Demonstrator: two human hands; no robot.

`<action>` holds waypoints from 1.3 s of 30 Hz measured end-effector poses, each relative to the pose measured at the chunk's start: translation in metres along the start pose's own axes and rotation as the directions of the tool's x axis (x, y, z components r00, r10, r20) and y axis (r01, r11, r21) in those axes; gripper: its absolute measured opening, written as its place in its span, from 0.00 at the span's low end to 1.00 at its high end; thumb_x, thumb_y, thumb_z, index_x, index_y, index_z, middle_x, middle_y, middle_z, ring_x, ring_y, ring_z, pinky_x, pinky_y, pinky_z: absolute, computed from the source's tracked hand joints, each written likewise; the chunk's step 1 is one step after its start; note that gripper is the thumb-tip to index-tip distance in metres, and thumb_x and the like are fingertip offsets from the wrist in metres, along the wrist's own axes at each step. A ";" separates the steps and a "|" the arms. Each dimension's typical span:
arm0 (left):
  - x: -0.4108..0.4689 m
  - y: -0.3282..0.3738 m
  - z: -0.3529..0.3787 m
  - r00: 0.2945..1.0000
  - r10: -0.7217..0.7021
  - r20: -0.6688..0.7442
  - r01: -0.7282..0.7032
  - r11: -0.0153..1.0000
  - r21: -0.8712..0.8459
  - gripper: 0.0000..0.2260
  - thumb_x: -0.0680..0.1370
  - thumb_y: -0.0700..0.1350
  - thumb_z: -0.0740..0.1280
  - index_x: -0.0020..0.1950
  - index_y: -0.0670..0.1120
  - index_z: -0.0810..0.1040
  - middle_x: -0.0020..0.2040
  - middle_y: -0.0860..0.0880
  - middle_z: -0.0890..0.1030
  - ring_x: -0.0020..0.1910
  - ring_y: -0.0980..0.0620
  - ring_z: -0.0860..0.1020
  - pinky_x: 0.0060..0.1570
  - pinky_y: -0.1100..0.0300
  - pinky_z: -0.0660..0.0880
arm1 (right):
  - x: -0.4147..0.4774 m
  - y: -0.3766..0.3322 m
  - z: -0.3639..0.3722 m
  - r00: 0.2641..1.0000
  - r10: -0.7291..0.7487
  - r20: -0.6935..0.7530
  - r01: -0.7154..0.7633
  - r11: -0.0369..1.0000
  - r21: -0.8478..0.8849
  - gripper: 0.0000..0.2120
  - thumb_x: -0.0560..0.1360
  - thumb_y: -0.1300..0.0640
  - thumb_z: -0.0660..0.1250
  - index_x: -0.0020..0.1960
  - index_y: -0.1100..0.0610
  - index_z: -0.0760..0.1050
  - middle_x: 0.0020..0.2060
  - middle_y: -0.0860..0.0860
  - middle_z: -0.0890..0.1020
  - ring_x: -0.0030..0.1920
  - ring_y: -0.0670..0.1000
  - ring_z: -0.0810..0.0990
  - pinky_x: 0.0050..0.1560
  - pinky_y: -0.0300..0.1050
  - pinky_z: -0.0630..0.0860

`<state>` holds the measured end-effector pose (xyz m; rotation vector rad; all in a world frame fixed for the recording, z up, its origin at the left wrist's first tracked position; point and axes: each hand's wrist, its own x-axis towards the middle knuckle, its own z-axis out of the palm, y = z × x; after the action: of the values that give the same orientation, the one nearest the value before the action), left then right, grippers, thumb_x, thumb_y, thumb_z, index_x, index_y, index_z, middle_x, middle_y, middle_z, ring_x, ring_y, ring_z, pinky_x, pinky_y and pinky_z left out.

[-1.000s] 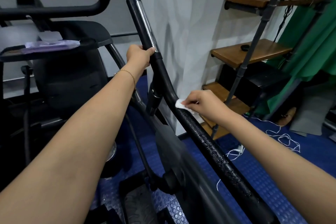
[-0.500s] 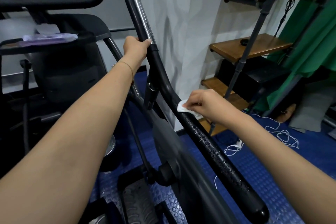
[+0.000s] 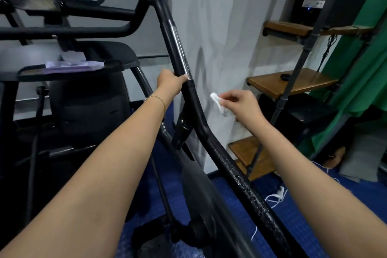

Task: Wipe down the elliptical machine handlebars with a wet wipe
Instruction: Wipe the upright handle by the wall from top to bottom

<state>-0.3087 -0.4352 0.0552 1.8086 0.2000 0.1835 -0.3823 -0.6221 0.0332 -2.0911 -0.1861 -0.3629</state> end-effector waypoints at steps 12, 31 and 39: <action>0.011 -0.015 0.007 1.000 0.023 -0.010 -0.024 0.994 -0.102 0.09 0.75 0.43 0.70 0.36 0.48 0.73 0.35 0.50 0.77 0.44 0.46 0.79 0.53 0.47 0.79 | 0.017 0.030 0.043 0.986 0.074 0.152 -0.084 0.995 0.060 0.08 0.71 0.69 0.67 0.48 0.64 0.82 0.26 0.39 0.80 0.27 0.33 0.74 0.34 0.26 0.69; -0.128 -0.045 -0.018 0.954 -0.027 0.299 0.187 0.832 -0.522 0.10 0.78 0.50 0.64 0.46 0.44 0.77 0.39 0.48 0.81 0.35 0.54 0.80 0.40 0.64 0.80 | -0.048 -0.029 0.017 0.980 -0.109 0.165 0.110 0.994 0.004 0.07 0.70 0.67 0.71 0.46 0.59 0.81 0.36 0.46 0.80 0.34 0.35 0.76 0.40 0.26 0.72; -0.152 -0.074 -0.016 0.942 -0.075 0.326 0.286 0.687 -0.668 0.05 0.78 0.38 0.64 0.49 0.44 0.80 0.41 0.48 0.83 0.40 0.55 0.81 0.40 0.65 0.79 | -0.057 -0.045 0.023 0.948 -0.059 0.312 0.051 0.998 0.032 0.07 0.72 0.65 0.69 0.49 0.61 0.81 0.40 0.51 0.83 0.39 0.40 0.80 0.48 0.33 0.76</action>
<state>-0.4635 -0.4374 -0.0157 1.0024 0.0885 -0.1315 -0.4445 -0.5785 0.0394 -2.1135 -0.4357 -0.0576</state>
